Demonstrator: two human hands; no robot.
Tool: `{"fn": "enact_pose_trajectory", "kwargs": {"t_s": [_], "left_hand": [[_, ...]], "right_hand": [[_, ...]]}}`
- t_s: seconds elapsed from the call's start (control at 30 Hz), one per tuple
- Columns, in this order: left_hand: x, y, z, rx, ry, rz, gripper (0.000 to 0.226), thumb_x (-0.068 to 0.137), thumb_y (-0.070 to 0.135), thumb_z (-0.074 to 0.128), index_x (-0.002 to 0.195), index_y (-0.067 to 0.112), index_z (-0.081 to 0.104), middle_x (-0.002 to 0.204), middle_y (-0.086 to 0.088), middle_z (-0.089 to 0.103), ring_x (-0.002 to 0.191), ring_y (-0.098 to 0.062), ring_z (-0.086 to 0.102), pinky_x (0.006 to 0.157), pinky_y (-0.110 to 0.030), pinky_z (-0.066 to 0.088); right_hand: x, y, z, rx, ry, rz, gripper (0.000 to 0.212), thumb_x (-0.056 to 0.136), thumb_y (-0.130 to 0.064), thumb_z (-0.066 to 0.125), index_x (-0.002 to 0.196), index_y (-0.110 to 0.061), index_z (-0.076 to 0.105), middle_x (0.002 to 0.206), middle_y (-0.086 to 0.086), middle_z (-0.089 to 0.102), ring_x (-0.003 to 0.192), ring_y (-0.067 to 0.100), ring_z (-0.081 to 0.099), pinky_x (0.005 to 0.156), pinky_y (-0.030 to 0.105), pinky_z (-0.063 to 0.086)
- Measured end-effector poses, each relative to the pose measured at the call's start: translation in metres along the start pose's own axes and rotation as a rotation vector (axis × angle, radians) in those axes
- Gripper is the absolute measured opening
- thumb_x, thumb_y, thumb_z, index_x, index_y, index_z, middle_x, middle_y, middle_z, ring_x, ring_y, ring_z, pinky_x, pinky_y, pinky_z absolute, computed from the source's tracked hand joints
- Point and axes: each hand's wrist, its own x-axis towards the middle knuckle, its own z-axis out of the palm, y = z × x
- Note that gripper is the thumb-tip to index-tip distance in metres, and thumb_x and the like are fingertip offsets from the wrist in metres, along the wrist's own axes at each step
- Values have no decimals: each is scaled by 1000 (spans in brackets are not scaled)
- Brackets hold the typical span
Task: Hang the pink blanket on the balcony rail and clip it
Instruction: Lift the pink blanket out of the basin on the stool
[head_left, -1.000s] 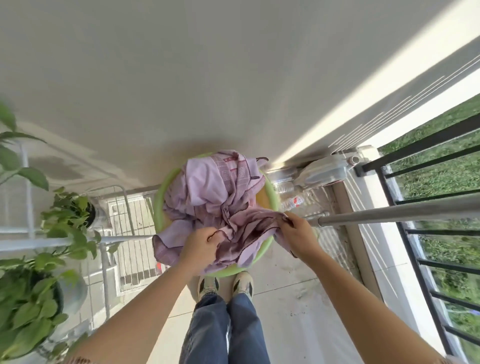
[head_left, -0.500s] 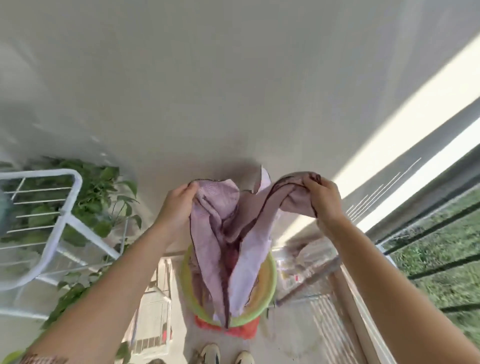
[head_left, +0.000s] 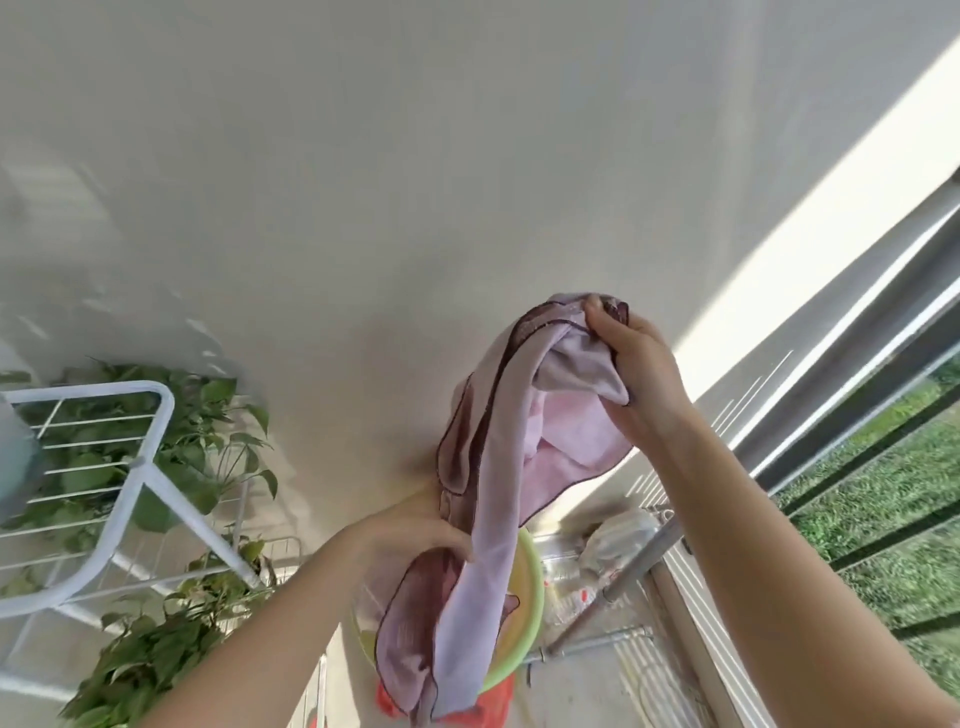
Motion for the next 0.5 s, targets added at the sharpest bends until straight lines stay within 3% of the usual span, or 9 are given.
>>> {"fn": "enact_pose_trajectory", "kwargs": {"t_s": [0.03, 0.1, 0.17, 0.27, 0.37, 0.43, 0.5], "left_hand": [[1, -1, 10, 8, -3, -26, 74, 57, 45, 83, 122, 35, 51, 113, 19, 63, 108, -5, 59, 92, -28, 51], [9, -7, 25, 99, 179, -87, 75, 63, 72, 64, 123, 30, 52, 119, 14, 62, 110, -9, 60, 97, -34, 48], [16, 0, 21, 11, 428, -99, 52, 85, 62, 44, 116, 23, 56, 107, 5, 65, 102, -19, 62, 90, -35, 50], [18, 30, -20, -110, 620, 25, 25, 97, 29, 41, 90, 12, 58, 69, -2, 56, 69, -22, 51, 60, -26, 41], [3, 73, -74, -180, 662, 186, 28, 91, 6, 43, 71, 19, 57, 55, 10, 55, 64, -17, 44, 57, -22, 40], [-11, 107, -101, -283, 623, 322, 31, 86, 5, 43, 71, 21, 65, 65, 9, 65, 70, -16, 55, 65, -26, 43], [-19, 138, -115, -384, 546, 430, 24, 76, 13, 51, 82, 21, 73, 85, 2, 73, 84, -16, 66, 74, -29, 47]], "right_hand": [[0, -2, 3, 21, -11, -5, 24, 98, -11, 46, 105, 3, 64, 93, 16, 69, 89, 26, 67, 82, 32, 56], [1, -8, 7, 66, -36, -17, 27, 98, -12, 45, 112, 5, 60, 99, 18, 66, 95, 28, 65, 86, 34, 54], [2, -15, 6, 89, -42, -39, 29, 99, -14, 44, 116, 5, 58, 102, 17, 65, 98, 28, 63, 90, 37, 52], [6, -25, -9, -60, 70, -122, 25, 99, -18, 47, 110, -2, 63, 100, 14, 68, 96, 27, 64, 94, 41, 49], [11, -20, -25, -303, 203, -153, 19, 98, -22, 51, 99, -16, 68, 95, 10, 68, 89, 24, 62, 87, 41, 47], [10, -9, -27, -445, 79, -141, 16, 95, -28, 56, 102, -19, 68, 99, 8, 68, 91, 20, 62, 86, 37, 45], [10, 6, -14, -540, -144, -131, 28, 87, -29, 68, 115, -26, 63, 112, -2, 69, 105, 10, 64, 91, 29, 48]]}}
